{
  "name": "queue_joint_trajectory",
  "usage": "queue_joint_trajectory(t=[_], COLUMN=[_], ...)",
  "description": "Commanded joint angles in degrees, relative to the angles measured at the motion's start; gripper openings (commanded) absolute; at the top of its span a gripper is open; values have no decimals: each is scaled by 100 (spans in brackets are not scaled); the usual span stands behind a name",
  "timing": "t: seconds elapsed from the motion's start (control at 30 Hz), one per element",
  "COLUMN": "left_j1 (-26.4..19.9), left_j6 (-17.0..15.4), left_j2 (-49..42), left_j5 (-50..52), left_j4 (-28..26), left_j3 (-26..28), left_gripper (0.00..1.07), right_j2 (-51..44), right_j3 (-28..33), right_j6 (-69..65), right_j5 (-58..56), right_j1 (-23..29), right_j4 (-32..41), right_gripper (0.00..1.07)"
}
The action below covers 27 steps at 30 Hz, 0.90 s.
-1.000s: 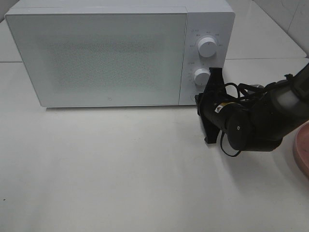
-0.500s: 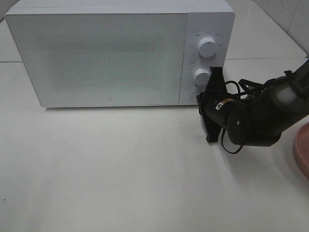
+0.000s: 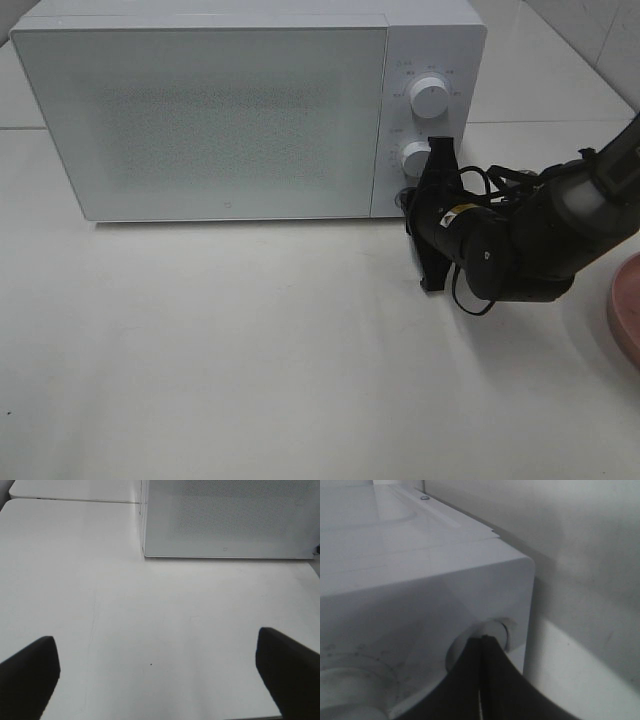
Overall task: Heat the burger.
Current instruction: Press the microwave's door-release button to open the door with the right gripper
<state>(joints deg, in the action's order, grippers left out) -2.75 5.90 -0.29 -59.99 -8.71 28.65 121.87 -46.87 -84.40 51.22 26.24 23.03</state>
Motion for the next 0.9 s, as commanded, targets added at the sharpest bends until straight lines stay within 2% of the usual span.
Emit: queue_joint_trajectory(t=[0.03,0.4,0.9], left_j1=[-17,-17,-17], left_j6=[0,0,0], left_j2=[-143,-143,-143], left_j5=[57,57,57], left_j4=[-29,-29,-29], left_j3=[-23,-23,-23], left_gripper=[100,100,100], right_j2=[17,17,195], right_j3=[-132,-155,-888], right_j6=[11,258,739], right_j5=[109,762,951], right_j1=[0,-17,-149], right_j4=[-34,206,447], right_gripper=[0,0,0])
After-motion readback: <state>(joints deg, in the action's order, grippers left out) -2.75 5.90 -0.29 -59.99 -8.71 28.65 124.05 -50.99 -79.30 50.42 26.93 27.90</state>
